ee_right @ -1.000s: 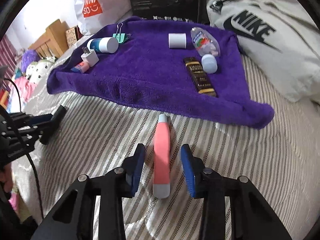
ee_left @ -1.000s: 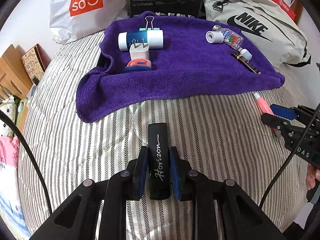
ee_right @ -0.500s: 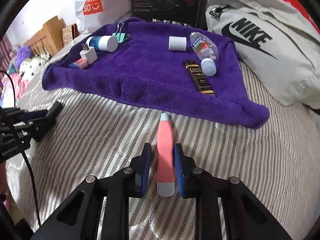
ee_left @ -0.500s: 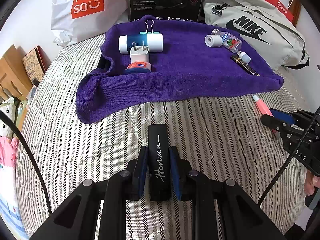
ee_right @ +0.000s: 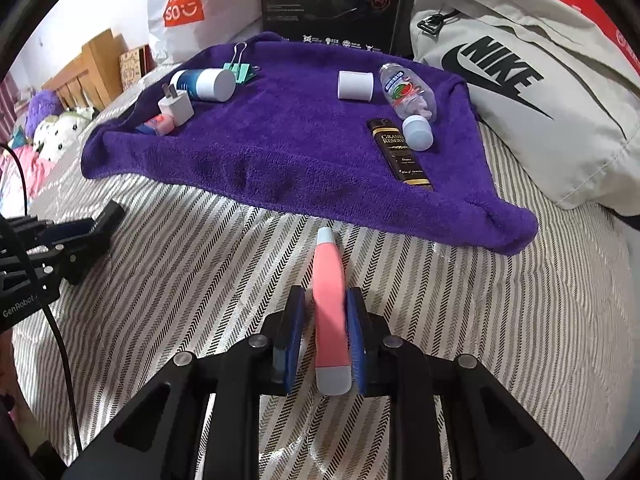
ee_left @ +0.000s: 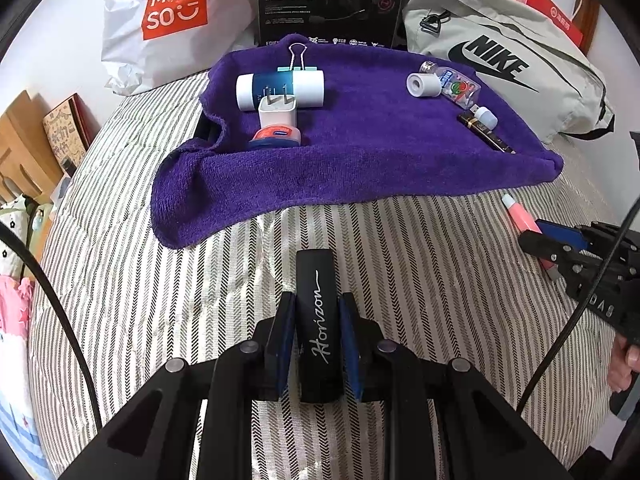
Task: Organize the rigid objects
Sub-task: 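Carry the Horizon case and pink pen over the towel with both tools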
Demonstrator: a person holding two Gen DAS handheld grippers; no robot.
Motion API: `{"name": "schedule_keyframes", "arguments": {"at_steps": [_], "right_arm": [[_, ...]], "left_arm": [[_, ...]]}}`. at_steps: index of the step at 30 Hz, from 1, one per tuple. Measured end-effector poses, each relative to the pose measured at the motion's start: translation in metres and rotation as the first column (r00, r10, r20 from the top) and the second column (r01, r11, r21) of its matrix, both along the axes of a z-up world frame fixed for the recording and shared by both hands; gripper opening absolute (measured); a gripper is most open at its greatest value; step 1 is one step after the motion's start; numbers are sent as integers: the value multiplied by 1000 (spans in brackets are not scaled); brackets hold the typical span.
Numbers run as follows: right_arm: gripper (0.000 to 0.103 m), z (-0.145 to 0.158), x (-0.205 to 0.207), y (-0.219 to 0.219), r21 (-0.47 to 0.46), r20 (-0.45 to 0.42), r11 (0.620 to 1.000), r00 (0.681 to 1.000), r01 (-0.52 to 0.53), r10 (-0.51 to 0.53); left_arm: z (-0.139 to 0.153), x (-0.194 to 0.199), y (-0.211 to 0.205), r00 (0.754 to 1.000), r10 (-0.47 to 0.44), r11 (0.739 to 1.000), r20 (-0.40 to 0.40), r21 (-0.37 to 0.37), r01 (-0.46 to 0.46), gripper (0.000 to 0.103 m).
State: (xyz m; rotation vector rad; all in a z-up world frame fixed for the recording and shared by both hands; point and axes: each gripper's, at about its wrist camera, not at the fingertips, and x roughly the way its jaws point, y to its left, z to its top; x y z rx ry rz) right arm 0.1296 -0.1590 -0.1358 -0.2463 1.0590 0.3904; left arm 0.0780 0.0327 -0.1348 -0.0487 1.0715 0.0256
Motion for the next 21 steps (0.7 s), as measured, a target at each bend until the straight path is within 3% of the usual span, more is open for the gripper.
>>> {"name": "schedule_keyframes", "arguments": {"at_steps": [5,9,12,21], "right_arm": [[17,3,5,-17,98,-88,995,996,33,-25],[17,2,0,-15,71,-71,997,997,16,-11],[17,1,-4,-4,2,-38,1000,999,-15,16],[18,0,-3,-2,-5,-11,1000,1000,-19,19]], "left_arm": [[1,-2,11,1000,27,996,-11,-79,-27,21],[0,-2,4,1000,5,1000,-9,-27,-6,21],[0,-1,-2,1000,-2,1000,-3,11,2,22],[0,-1,-2,1000,-12,1000,7,7,12,22]]}}
